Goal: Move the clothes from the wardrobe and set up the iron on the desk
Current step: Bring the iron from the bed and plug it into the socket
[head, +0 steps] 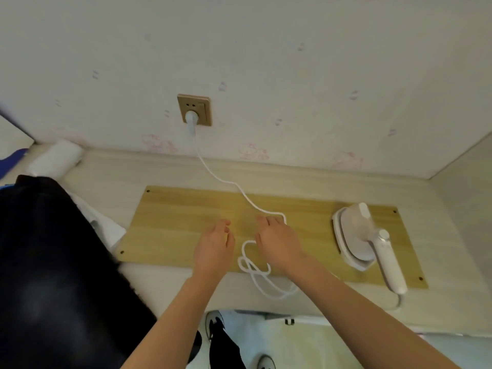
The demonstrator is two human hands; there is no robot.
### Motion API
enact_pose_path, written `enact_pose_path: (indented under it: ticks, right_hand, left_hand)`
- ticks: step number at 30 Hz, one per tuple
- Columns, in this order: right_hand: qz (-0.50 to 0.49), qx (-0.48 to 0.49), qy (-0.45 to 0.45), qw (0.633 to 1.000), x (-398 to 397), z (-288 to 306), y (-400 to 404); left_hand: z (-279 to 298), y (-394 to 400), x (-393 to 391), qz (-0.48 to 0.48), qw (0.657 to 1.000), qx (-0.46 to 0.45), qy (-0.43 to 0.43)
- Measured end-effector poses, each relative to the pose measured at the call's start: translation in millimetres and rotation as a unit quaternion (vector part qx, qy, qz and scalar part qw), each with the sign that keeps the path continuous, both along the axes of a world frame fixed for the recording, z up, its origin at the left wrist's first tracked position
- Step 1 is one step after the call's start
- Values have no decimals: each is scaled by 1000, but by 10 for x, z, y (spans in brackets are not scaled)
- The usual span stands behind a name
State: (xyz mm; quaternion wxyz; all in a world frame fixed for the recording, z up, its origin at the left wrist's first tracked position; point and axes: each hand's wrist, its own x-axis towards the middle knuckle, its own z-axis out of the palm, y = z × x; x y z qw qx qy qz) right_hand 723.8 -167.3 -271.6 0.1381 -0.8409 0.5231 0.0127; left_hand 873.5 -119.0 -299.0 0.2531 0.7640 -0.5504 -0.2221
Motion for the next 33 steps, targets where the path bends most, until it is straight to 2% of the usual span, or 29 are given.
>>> enact_pose_path:
  ticks: [9, 13, 17, 26, 33]
  right_hand:
    - [5, -27, -27, 999, -889, -94, 1196]
    - [-8, -23, -28, 999, -1142, -138, 1673]
    - [-21, -56, -13, 998, -1296, -195, 2078]
    - [-103, -29, 13, 994, -1309, -196, 3313]
    - [-175, -30, 2, 984, -1400, -169, 4299]
  left_hand:
    - [-54, 1121, -842, -122, 979, -54, -156]
    - [-49, 1515, -1029, -148, 968, -81, -186]
    - [-84, 1868, -1114, -180, 961, -67, -200]
    - [-91, 2833, -1040, -273, 933, -75, -222]
    - [-39, 3543, -1120, -348, 919, -50, -181]
